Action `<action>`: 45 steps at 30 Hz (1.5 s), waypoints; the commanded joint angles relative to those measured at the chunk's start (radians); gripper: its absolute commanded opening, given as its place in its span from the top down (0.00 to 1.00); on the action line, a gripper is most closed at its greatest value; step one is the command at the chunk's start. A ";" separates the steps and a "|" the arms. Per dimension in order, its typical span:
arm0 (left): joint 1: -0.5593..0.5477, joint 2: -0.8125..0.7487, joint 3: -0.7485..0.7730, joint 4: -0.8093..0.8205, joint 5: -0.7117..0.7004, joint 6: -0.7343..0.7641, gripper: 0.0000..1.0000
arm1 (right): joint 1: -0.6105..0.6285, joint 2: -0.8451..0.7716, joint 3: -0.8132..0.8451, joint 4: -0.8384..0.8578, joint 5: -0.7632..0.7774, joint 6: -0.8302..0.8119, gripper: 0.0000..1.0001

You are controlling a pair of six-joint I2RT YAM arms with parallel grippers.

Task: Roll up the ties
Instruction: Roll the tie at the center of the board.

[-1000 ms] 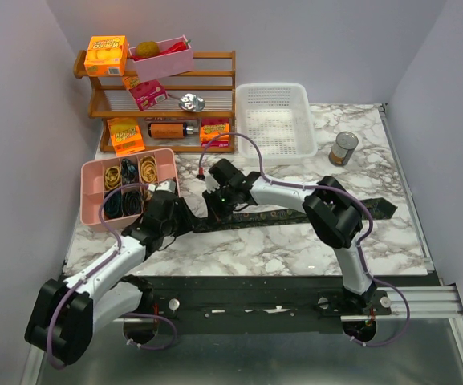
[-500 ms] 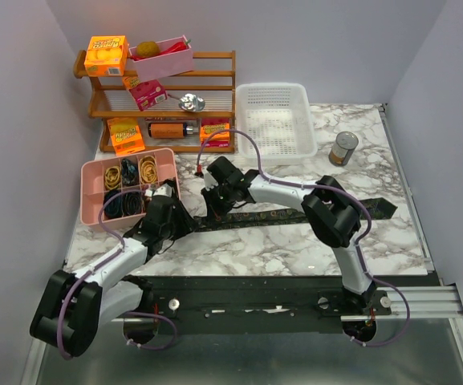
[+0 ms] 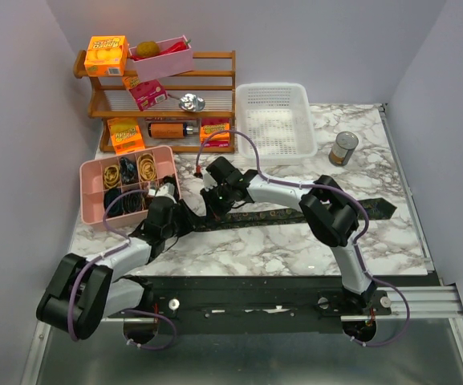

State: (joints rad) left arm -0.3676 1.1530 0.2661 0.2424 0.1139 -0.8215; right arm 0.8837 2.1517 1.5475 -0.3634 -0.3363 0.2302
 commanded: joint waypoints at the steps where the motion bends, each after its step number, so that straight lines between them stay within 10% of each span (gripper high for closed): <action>1: 0.006 0.051 -0.047 0.084 0.026 -0.005 0.55 | 0.004 0.048 0.005 -0.042 -0.004 -0.019 0.99; 13: 0.006 -0.044 -0.010 -0.040 -0.028 0.024 1.00 | 0.004 0.037 0.002 -0.042 -0.015 -0.019 0.99; 45: -0.070 0.004 0.291 -0.518 -0.230 0.162 1.00 | 0.006 0.005 0.013 -0.040 -0.021 -0.008 1.00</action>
State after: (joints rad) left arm -0.4175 1.1400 0.5156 -0.2100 -0.0257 -0.6819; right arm 0.8871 2.1601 1.5532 -0.3710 -0.3565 0.2298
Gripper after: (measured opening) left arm 0.025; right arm 0.008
